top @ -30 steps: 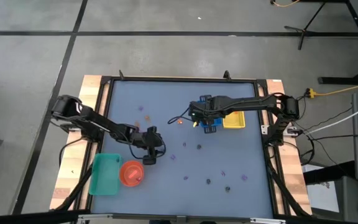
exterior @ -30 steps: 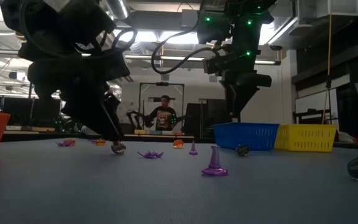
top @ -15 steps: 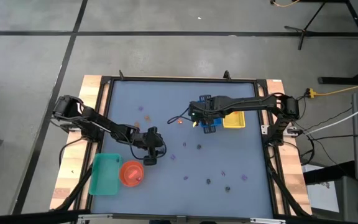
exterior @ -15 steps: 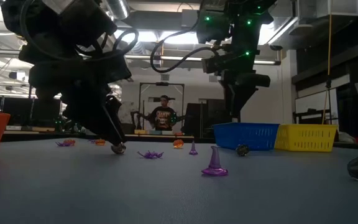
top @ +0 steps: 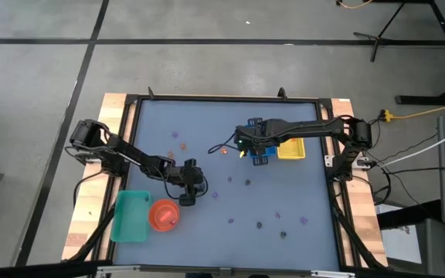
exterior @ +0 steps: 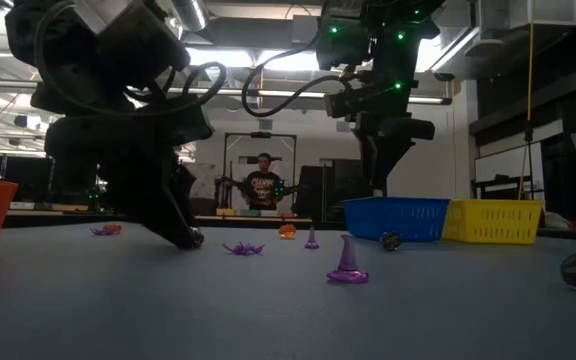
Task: Sort Halloween decoration
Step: Put the brown skull toy into the green bin
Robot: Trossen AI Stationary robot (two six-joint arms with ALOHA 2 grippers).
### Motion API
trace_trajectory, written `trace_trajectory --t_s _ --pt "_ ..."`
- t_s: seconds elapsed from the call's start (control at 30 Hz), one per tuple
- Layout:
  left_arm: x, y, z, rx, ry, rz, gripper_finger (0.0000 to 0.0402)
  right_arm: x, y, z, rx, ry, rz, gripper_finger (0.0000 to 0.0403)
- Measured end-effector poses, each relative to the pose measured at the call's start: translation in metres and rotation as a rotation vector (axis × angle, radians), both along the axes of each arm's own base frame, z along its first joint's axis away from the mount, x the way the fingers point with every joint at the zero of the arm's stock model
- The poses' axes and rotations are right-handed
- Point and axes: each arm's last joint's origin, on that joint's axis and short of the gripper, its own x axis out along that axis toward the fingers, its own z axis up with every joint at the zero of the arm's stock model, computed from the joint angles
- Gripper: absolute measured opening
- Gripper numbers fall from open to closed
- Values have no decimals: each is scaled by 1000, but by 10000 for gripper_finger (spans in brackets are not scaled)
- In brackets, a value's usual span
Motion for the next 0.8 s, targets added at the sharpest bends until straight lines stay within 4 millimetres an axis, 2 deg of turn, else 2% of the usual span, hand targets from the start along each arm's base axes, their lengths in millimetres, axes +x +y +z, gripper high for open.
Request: trace_trajectory --t_s 0.8 --pt "-1 0 -2 0 13 0 195 0 0 0 0 0 0 177"
